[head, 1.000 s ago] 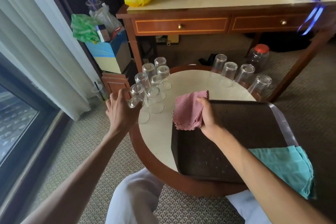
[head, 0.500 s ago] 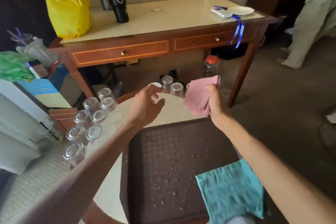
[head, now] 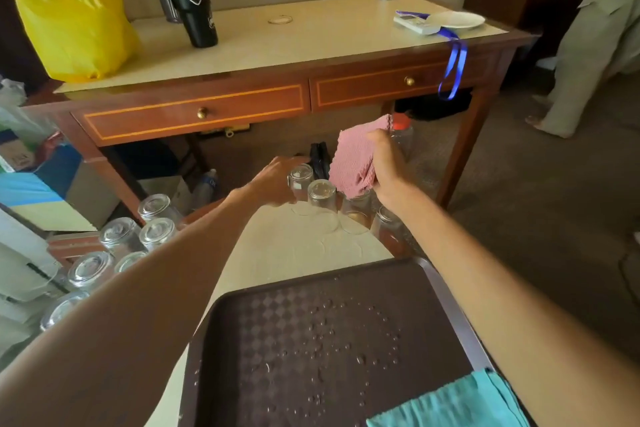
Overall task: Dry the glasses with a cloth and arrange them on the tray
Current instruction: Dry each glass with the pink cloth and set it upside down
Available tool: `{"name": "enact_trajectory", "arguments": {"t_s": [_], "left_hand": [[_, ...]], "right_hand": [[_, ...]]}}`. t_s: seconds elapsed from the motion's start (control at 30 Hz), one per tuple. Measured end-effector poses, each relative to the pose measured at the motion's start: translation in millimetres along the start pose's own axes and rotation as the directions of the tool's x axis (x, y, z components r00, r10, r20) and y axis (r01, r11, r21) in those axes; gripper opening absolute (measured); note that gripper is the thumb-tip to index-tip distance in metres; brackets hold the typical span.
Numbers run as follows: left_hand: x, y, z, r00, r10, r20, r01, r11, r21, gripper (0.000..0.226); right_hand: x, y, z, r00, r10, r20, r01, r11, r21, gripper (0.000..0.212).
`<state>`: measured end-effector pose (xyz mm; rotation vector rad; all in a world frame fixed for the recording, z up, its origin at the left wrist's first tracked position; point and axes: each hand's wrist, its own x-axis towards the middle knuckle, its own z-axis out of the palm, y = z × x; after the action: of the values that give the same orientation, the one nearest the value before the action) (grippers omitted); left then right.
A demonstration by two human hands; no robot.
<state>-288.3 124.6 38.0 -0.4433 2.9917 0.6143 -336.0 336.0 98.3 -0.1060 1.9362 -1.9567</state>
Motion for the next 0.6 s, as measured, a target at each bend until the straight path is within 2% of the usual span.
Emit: {"name": "enact_trajectory", "arguments": {"t_s": [0.07, 0.17, 0.3, 0.43, 0.6], "left_hand": [[6.3, 0.4, 4.2, 1.000, -0.001, -0.004, 0.001, 0.999, -0.046, 0.092], [11.4, -6.0, 11.9, 0.997, -0.017, -0.081, 0.008, 0.995, -0.102, 0.075], [1.0, -13.2, 15.3, 0.974, -0.139, -0.179, 0.098, 0.971, -0.220, 0.073], [-25.8, -15.6, 7.2, 0.916, -0.282, -0.286, 0.158, 0.908, -0.389, 0.069], [-83.9, 0.3, -35.2, 0.883, -0.324, -0.340, 0.022, 0.752, -0.658, 0.057]], "right_hand": [[1.8, 6.0, 0.0, 1.000, 0.012, -0.005, -0.012, 0.999, 0.037, 0.028], [0.3, 19.8, 0.9, 1.000, 0.031, 0.002, -0.031, 0.997, 0.071, 0.026], [-13.9, 22.5, 4.2, 0.998, 0.060, 0.035, -0.063, 0.994, 0.086, 0.024], [-37.1, 13.5, 4.9, 0.997, 0.055, 0.052, -0.060, 0.992, 0.112, 0.026], [-85.9, -8.1, 4.0, 0.997, -0.019, 0.080, 0.012, 0.996, 0.091, 0.026]]}}
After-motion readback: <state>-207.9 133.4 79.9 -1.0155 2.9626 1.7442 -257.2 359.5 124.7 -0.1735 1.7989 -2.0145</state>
